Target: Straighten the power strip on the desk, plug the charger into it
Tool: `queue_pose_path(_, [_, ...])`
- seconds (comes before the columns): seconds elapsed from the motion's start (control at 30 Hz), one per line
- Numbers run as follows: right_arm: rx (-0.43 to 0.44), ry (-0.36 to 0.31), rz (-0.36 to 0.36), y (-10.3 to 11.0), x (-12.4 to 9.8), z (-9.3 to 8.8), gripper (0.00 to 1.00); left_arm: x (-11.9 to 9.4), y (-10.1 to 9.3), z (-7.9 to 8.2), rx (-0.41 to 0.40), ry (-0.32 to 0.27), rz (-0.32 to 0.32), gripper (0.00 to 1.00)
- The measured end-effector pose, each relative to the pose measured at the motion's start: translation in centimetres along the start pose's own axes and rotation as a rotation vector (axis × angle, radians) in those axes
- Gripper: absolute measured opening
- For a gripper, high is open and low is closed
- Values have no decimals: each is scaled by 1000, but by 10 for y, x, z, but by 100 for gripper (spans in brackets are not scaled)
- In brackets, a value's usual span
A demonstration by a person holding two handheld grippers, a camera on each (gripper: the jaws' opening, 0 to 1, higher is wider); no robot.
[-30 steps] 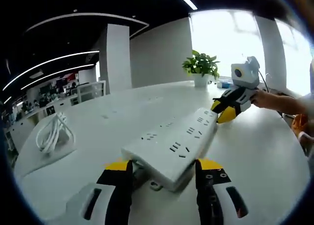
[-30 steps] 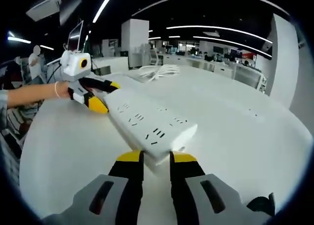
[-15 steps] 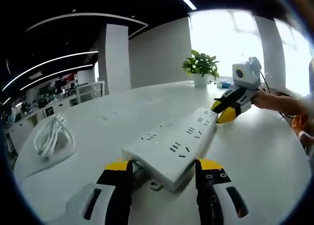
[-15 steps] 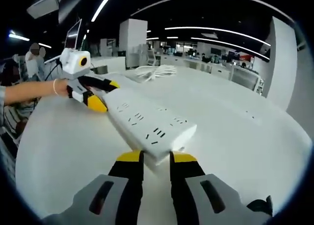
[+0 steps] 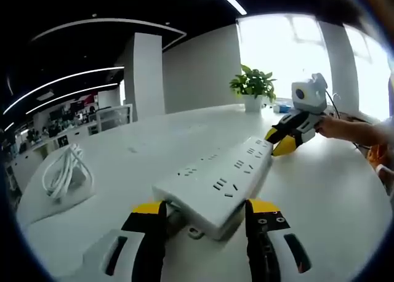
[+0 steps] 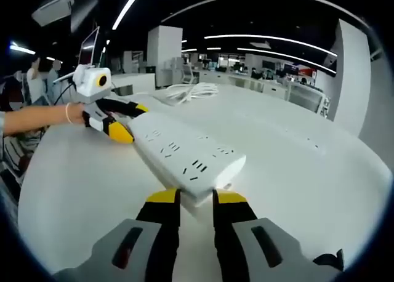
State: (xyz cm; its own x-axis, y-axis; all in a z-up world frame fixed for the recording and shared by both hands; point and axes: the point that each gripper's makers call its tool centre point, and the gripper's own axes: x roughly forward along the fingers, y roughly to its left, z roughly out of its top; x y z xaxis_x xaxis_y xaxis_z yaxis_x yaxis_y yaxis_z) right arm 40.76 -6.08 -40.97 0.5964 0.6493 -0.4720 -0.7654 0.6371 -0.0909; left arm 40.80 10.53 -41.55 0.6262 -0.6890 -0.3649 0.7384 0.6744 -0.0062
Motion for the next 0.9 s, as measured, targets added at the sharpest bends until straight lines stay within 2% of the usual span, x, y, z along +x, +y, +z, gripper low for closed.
queue_pose_path(0.7, [4,-5,2,-2,0,1,19,2,4,2,11,-7,4,52])
queue_pose_path(0.9, [39,-38,21,-1,-1,5,23,4,3,4,34,-22,29,56])
